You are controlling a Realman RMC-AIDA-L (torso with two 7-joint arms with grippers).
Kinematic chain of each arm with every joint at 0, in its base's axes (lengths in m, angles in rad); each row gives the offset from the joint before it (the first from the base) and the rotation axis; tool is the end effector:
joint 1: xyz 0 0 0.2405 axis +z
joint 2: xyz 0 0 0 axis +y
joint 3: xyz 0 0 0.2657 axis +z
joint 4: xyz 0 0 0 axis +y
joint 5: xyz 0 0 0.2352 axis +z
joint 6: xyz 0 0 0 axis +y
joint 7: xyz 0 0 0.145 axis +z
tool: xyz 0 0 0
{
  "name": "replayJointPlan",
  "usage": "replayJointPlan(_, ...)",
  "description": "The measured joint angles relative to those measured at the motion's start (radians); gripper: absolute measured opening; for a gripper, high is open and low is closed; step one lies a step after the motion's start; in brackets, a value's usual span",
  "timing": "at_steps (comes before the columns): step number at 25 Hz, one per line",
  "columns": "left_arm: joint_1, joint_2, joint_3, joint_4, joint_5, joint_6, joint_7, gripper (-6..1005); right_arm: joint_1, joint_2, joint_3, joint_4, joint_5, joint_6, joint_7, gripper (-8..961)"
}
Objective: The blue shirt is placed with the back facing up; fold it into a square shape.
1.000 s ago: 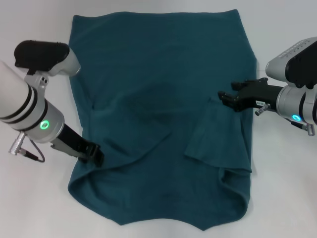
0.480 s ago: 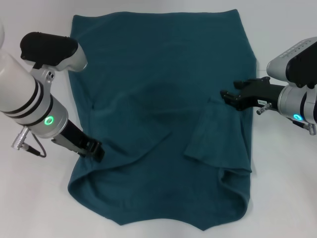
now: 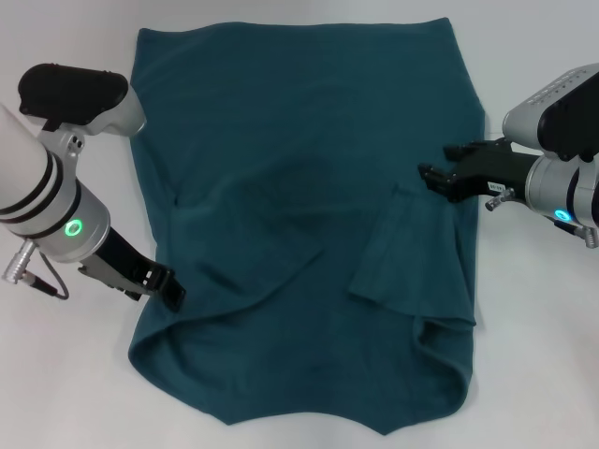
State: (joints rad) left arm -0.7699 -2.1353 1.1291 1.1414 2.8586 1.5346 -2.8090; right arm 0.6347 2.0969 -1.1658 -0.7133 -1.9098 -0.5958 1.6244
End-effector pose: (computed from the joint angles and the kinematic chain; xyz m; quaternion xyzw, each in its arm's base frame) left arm -0.1978 0.4182 0.0042 -0.8165 -0.4935 0.1783 0.2409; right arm 0.2562 0.4681 -0.0255 -0.8816 0.2294 0.0792 0.4047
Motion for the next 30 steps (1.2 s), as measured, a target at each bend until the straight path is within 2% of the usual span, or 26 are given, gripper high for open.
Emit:
replayJointPlan(8, 0.004, 0.0, 0.004, -0.027, 0.001, -0.024, -0.003, 552, 0.0, 0.0, 0.0, 0.0, 0.0, 0.001, -0.002, 478)
replayJointPlan(11, 0.008, -0.001, 0.032, -0.019, 0.001, -0.013, 0.006, 556, 0.0, -0.001, 0.0, 0.0, 0.0, 0.002, -0.002, 478)
replayJointPlan(14, 0.025, 0.003, 0.068, 0.007, 0.001, -0.015, 0.033, 569, 0.001, -0.002, 0.0, 0.0, 0.0, 0.003, 0.0, 478)
replayJointPlan(19, 0.062, 0.007, 0.075, 0.092, 0.002, 0.021, 0.064, 614, 0.005, -0.002, 0.005, 0.0, 0.0, 0.003, 0.011, 478)
replayJointPlan(21, 0.089, 0.002, 0.079, 0.153, 0.002, 0.049, 0.073, 614, 0.007, -0.002, 0.008, 0.0, 0.0, 0.002, 0.015, 479)
replayJointPlan(26, 0.174, -0.031, 0.118, 0.302, 0.002, 0.07, 0.114, 615, 0.02, 0.0, 0.002, 0.0, 0.0, 0.024, 0.023, 479)
replayJointPlan(30, 0.191, -0.035, 0.151, 0.33, 0.002, 0.074, 0.105, 616, 0.026, 0.0, 0.0, 0.0, -0.001, 0.025, 0.023, 479)
